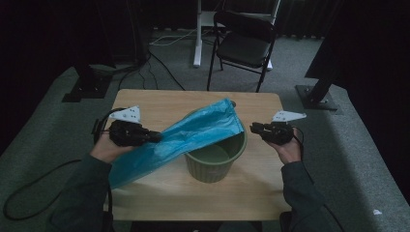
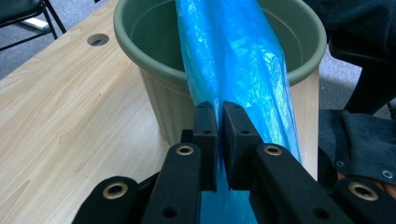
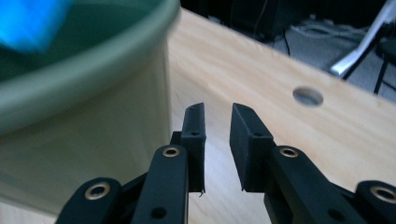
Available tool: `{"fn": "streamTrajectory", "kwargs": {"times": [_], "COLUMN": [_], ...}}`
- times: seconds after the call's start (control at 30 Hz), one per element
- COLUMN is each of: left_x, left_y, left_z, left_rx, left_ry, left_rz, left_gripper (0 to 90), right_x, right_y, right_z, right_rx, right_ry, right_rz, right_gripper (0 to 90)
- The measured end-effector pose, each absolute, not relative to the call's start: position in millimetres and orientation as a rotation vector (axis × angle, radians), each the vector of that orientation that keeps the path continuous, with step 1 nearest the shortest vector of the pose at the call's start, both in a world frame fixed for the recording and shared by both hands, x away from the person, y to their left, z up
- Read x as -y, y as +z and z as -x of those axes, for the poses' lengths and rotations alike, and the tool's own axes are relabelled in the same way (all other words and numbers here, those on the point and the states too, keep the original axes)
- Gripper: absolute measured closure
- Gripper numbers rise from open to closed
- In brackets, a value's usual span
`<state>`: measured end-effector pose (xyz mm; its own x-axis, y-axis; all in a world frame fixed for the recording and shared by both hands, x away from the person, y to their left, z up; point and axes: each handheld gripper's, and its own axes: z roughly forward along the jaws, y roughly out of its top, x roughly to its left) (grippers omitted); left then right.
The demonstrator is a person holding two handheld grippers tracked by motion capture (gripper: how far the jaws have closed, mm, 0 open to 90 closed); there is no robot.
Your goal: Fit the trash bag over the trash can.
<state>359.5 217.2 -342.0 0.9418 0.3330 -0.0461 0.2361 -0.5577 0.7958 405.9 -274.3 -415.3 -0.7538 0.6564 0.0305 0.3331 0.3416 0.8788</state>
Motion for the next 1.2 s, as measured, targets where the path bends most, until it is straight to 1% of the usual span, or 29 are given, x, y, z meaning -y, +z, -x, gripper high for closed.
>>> {"fn": "streamTrajectory", "kwargs": {"times": [0.03,0.13,0.33,0.5,0.67,0.7,0.73,0.77,0.8,0.87,0.93,1.07,1.1,1.13,1.17,1.2], "left_x": [-216,-215,-213,-212,-210,-209,-209,-208,-208,-207,-205,-200,-198,-197,-195,-194], "left_y": [-342,-342,-343,-341,-339,-339,-339,-339,-339,-338,-336,-333,-332,-331,-330,-329], "left_z": [-360,-360,-360,-360,-360,-360,-360,-360,-360,-360,-360,-361,-361,-362,-362,-363], "left_rx": [-0.400,-0.397,-0.396,-0.393,-0.385,-0.383,-0.381,-0.378,-0.378,-0.372,-0.370,-0.366,-0.368,-0.370,-0.372,-0.375], "left_ry": [0.136,0.136,0.134,0.140,0.143,0.142,0.141,0.140,0.140,0.145,0.149,0.162,0.164,0.167,0.175,0.180], "left_rz": [-2.189,-2.199,-2.201,-2.208,-2.203,-2.201,-2.200,-2.197,-2.192,-2.188,-2.174,-2.131,-2.120,-2.110,-2.104,-2.097], "left_gripper": [84.3,84.3,84.3,84.3,84.3,84.3,84.3,84.3,84.3,84.4,84.5,84.5,84.5,84.5,84.5,84.5], "right_x": [274,270,259,242,227,225,223,221,219,214,209,201,200,198,197,196], "right_y": [-411,-391,-360,-350,-350,-350,-350,-351,-351,-354,-357,-364,-365,-366,-367,-367], "right_z": [-406,-405,-406,-408,-415,-416,-417,-417,-416,-416,-416,-415,-415,-415,-414,-414], "right_rx": [-2.276,-2.251,-2.244,-2.275,-2.316,-2.321,-2.327,-2.337,-2.349,-2.382,-2.419,-2.492,-2.504,-2.516,-2.531,-2.535], "right_ry": [1.386,1.440,1.542,1.565,1.540,1.541,1.545,1.548,1.536,1.493,1.449,1.380,1.370,1.359,1.353,1.350], "right_rz": [-0.870,-0.831,-0.743,-0.670,-0.649,-0.650,-0.640,-0.629,-0.617,-0.600,-0.581,-0.549,-0.544,-0.535,-0.527,-0.520], "right_gripper": [74.7,66.3,62.3,59.0,57.0,59.2,66.1,70.7,77.9,84.9,87.9,88.8,88.2,84.9,78.5,70.3]}}
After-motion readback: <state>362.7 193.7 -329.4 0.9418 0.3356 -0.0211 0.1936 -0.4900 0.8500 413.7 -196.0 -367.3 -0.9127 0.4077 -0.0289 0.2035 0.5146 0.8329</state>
